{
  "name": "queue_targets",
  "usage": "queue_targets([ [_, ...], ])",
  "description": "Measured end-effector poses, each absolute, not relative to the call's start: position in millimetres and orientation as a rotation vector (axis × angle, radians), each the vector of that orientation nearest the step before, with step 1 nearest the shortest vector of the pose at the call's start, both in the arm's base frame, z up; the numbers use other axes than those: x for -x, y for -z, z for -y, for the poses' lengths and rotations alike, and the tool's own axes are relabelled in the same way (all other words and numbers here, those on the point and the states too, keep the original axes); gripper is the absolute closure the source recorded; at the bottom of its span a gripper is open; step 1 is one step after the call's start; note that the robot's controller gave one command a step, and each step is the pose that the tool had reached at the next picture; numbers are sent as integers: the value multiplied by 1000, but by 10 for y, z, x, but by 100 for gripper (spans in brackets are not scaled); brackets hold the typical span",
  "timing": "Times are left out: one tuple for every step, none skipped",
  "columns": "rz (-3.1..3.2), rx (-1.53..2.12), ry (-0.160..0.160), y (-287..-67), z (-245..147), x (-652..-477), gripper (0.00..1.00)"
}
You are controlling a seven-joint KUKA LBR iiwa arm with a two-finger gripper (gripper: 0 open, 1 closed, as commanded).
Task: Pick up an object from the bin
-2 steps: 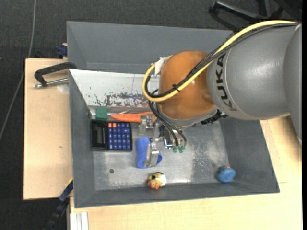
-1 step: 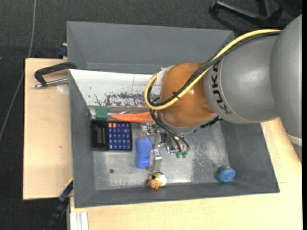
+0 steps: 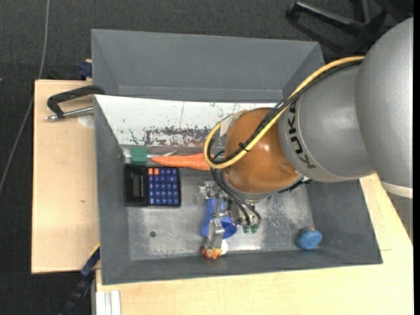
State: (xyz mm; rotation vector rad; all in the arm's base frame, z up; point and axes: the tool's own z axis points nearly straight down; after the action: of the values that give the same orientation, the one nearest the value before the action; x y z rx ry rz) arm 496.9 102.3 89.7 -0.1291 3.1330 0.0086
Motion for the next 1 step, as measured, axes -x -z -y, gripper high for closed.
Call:
queue_targets([
  [-3135, 36, -5, -758, -948, -5298, 0],
])
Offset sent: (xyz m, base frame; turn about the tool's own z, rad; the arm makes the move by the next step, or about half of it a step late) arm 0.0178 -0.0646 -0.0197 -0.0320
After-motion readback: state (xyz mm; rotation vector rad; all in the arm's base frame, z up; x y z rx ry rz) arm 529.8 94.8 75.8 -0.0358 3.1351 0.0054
